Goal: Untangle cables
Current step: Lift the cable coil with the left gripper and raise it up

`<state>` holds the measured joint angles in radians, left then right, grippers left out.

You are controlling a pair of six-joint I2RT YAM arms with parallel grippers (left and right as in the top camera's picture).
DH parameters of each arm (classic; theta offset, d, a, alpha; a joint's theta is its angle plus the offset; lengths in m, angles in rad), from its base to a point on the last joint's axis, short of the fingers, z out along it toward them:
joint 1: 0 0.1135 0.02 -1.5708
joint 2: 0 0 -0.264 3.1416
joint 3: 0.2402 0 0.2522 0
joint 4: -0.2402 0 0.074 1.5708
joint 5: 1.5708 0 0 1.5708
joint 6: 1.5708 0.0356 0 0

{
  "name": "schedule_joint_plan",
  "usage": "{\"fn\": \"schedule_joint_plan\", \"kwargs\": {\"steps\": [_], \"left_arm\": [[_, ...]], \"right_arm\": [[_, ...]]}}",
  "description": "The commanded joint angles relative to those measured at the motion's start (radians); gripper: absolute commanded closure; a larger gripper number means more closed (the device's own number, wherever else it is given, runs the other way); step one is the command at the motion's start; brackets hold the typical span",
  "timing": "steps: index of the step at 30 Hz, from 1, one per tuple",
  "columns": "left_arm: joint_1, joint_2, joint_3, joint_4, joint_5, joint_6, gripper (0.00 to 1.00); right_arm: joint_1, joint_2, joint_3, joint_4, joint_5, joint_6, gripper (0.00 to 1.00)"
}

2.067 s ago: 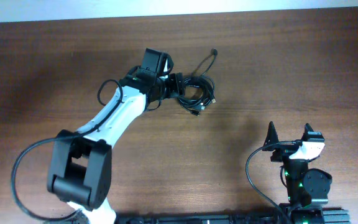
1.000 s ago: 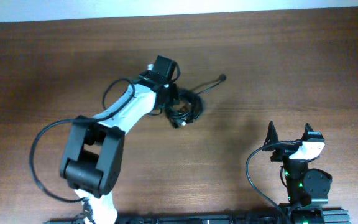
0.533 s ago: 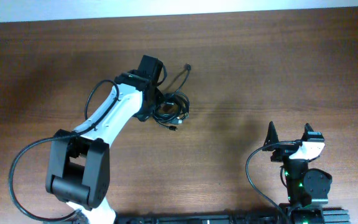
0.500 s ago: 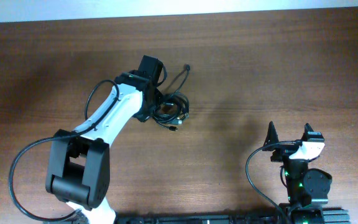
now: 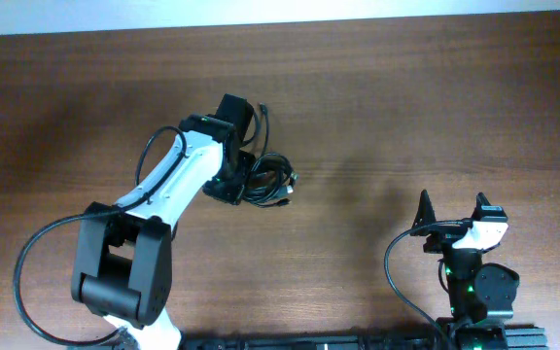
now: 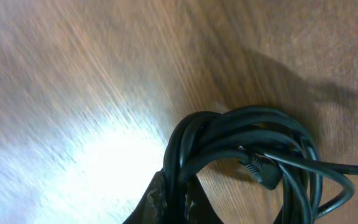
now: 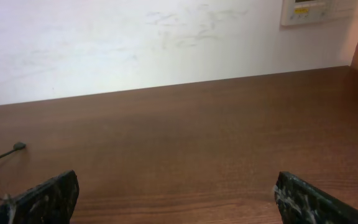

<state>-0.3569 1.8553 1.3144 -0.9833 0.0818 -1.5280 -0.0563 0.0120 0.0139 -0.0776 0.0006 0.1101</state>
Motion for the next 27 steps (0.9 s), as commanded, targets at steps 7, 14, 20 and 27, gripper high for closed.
{"fn": "schedule_joint_plan", "kwargs": {"steps": [7,14,20,27], "left_arm": [[-0.001,-0.024,-0.001,0.020,0.132,0.011,0.01],[0.000,-0.024,-0.001,0.057,0.024,0.607,0.01],[0.000,-0.025,0.000,0.179,-0.020,1.326,0.02],[0.000,-0.024,-0.001,0.264,-0.019,1.654,0.34]], "right_arm": [[-0.003,-0.006,-0.008,-0.001,0.012,0.011,0.01],[-0.003,-0.006,-0.008,-0.001,0.012,0.011,0.01],[-0.003,-0.006,-0.008,-0.001,0.011,0.011,0.01],[-0.003,-0.006,-0.008,-0.001,0.012,0.011,0.01]]}}
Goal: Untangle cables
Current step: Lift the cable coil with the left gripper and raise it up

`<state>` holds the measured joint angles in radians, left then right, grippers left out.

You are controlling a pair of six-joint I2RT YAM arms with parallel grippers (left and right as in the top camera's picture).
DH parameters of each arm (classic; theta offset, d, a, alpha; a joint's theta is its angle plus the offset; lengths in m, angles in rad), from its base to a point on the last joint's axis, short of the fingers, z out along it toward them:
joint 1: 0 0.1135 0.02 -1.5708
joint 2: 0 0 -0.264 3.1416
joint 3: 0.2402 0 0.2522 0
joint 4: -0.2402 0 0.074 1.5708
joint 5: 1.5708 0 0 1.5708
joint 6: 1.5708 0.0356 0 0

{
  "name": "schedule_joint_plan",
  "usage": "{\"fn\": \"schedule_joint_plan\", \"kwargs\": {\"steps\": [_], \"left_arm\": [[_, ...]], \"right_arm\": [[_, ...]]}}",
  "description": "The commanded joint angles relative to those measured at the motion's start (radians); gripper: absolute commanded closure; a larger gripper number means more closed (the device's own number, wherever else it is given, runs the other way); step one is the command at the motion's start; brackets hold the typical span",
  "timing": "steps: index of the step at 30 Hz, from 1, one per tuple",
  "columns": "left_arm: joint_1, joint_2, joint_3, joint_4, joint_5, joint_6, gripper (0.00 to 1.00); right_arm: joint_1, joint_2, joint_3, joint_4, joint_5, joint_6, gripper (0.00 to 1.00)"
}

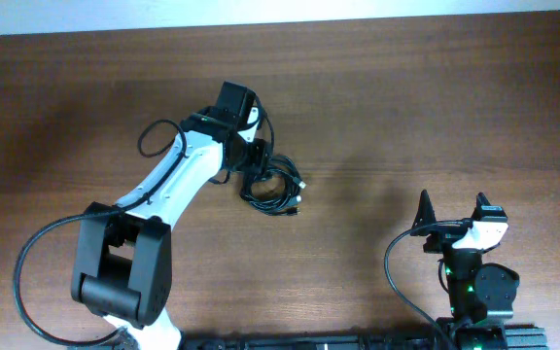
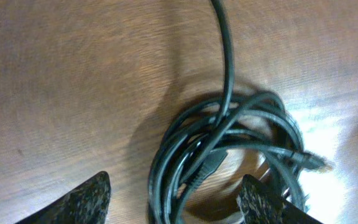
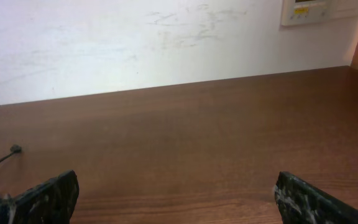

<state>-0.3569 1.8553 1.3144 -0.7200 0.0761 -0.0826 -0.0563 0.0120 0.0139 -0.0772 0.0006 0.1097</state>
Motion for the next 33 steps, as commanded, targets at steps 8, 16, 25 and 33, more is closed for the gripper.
{"fn": "schedule_joint_plan", "kwargs": {"steps": [8,16,25,33], "left_arm": [[0.000,-0.022,-0.005,0.002,-0.013,0.208,0.51],[0.000,0.021,-0.032,0.010,-0.029,0.208,0.55],[0.000,0.106,-0.033,0.043,-0.075,0.208,0.66],[0.000,0.132,-0.052,0.044,-0.072,0.203,0.80]], "right_arm": [[-0.003,-0.006,-0.008,-0.002,0.011,0.012,0.01],[-0.003,-0.006,-0.008,-0.002,0.012,0.012,0.01],[-0.003,-0.006,-0.008,-0.002,0.012,0.012,0.01],[-0.003,-0.006,-0.008,-0.002,0.012,0.012,0.01]]}}
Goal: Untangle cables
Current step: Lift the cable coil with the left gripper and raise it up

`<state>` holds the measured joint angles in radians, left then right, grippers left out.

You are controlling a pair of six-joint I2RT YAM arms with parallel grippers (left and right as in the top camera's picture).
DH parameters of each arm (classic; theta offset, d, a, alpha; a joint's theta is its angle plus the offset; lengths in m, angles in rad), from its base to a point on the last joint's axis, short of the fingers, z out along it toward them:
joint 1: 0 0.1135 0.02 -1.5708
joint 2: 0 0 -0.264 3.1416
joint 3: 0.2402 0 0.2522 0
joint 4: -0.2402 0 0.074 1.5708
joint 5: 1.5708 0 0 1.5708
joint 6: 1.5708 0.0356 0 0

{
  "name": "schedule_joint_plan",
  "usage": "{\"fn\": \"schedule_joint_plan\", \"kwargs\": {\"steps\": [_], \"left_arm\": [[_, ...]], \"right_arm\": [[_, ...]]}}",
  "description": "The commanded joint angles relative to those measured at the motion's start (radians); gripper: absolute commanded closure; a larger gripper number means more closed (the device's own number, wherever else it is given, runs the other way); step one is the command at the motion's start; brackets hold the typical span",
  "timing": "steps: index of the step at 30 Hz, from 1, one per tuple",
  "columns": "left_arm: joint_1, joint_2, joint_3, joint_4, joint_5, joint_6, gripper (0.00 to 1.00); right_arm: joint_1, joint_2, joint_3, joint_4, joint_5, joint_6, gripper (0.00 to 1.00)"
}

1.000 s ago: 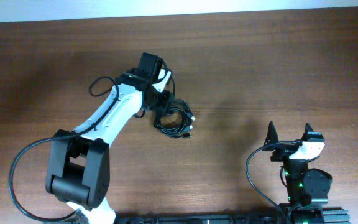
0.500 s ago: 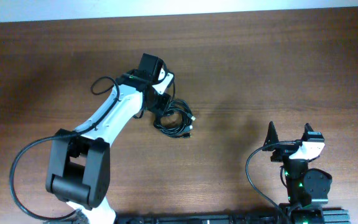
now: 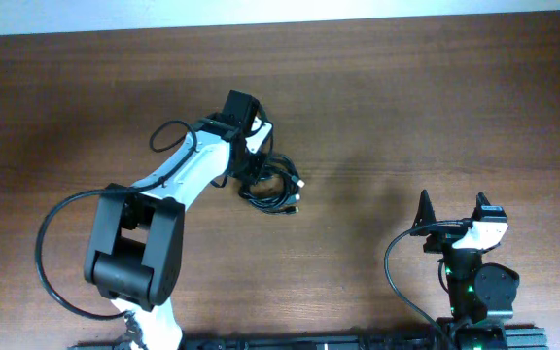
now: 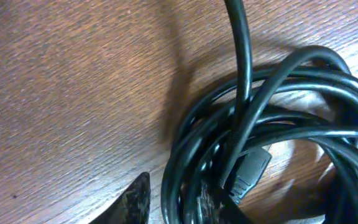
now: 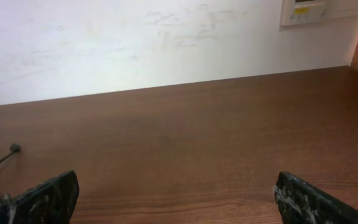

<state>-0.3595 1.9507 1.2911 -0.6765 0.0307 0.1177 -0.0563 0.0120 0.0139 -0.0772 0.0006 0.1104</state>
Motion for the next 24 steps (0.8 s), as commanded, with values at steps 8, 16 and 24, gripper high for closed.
{"fn": "schedule_joint_plan", "kwargs": {"steps": [8,16,24], "left_arm": [[0.003,0.037,-0.131,0.032,0.045,0.000,0.62],[0.003,0.037,-0.168,0.058,0.043,-0.082,1.00],[0.003,-0.043,0.026,-0.057,0.042,-0.291,1.00]], "right_arm": [[-0.003,-0.006,-0.008,-0.002,0.011,0.011,0.01],[-0.003,-0.006,-0.008,-0.001,0.012,0.011,0.01],[-0.003,-0.006,-0.008,-0.002,0.012,0.011,0.01]]}}
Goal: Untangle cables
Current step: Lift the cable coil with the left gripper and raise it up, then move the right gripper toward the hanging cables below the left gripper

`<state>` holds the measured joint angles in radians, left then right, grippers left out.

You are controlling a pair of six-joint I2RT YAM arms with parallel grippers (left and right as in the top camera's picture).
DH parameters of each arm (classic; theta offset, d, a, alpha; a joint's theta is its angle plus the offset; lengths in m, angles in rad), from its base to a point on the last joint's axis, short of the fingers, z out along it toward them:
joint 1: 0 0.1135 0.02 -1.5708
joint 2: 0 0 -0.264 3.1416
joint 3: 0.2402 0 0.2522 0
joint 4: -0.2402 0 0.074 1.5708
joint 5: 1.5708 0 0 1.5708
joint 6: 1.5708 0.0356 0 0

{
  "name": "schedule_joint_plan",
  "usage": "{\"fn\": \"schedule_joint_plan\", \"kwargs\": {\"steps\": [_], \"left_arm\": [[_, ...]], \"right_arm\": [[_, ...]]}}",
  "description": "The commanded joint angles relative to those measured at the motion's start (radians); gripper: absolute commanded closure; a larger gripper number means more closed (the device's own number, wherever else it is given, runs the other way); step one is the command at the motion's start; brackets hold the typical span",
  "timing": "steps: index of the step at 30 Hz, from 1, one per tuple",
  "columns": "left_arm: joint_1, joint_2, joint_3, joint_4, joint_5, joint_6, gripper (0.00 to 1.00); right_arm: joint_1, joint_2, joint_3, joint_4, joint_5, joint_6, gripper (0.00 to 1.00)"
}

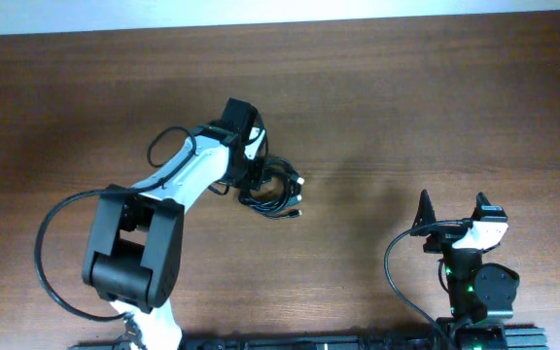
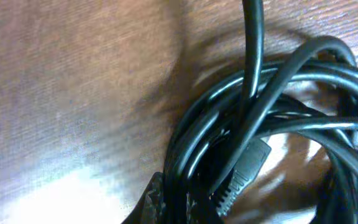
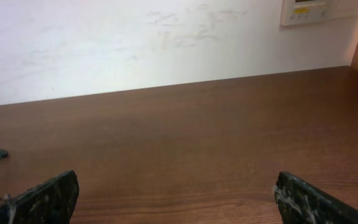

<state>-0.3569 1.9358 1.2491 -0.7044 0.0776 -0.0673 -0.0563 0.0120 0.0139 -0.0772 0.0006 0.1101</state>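
Note:
A tangled bundle of black cables [image 1: 274, 190] lies on the wooden table near its middle, with a loose end running up past the left arm. In the left wrist view the coils [image 2: 272, 130] fill the frame and a black plug [image 2: 244, 171] sits among them. My left gripper [image 2: 174, 205] is shut on the left side of the coil, its fingers [image 2: 156, 198] pinching several strands. My right gripper [image 3: 178, 199] stands open at the table's front right, well away from the bundle, holding nothing.
The brown table [image 1: 436, 107] stretches wide around the bundle. A white wall [image 3: 135, 43] with a small panel [image 3: 309, 9] rises behind the far edge in the right wrist view. The left arm's own grey cable loops at the front left.
My left gripper has closed tight on the strands at the coil's left side; before, its fingers stood slightly apart around them. The bundle shifted a little. The right arm stayed put.
First my left gripper was shut on the bundle's edge. Then it stood wide open above the coil, which lay a bit farther right. After that its fingers were narrowed around the coil's left strands, and now they pinch them. My right gripper stayed open and still throughout.

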Motion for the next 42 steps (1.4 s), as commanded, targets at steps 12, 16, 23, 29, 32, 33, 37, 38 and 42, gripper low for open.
{"fn": "schedule_joint_plan", "kwargs": {"steps": [12,16,23,29,32,33,37,38,42], "left_arm": [[0.042,-0.380,0.108,-0.149,-0.284,-0.437,1.00],[0.056,-0.485,0.108,-0.150,-0.285,-0.432,1.00],[0.059,-0.541,0.103,-0.150,-0.267,-0.365,1.00],[0.059,-0.539,0.072,-0.120,-0.167,-0.374,1.00],[0.058,-0.536,0.068,-0.120,-0.163,-0.373,1.00],[0.058,-0.536,0.064,-0.120,-0.163,-0.373,1.00],[0.051,-0.527,0.044,-0.120,-0.163,-0.374,1.00],[0.045,-0.521,0.042,-0.120,-0.160,-0.391,1.00],[-0.004,-0.484,0.041,-0.118,-0.153,-0.478,1.00]], "right_arm": [[-0.003,-0.006,-0.008,0.003,0.046,-0.003,0.01],[-0.003,-0.006,-0.008,0.008,-0.101,0.104,0.01],[-0.003,-0.006,-0.008,0.034,-0.550,0.658,0.01],[-0.003,-0.006,-0.008,0.084,-0.631,0.943,0.02],[-0.003,0.000,0.012,0.093,-0.637,0.881,0.01],[-0.003,0.008,0.022,0.093,-0.636,0.881,0.01],[-0.003,0.151,0.125,0.000,-0.634,0.858,0.01],[-0.003,0.211,0.164,-0.035,-0.637,0.816,0.02],[-0.003,0.469,0.359,-0.127,-0.639,0.676,0.01]]}}
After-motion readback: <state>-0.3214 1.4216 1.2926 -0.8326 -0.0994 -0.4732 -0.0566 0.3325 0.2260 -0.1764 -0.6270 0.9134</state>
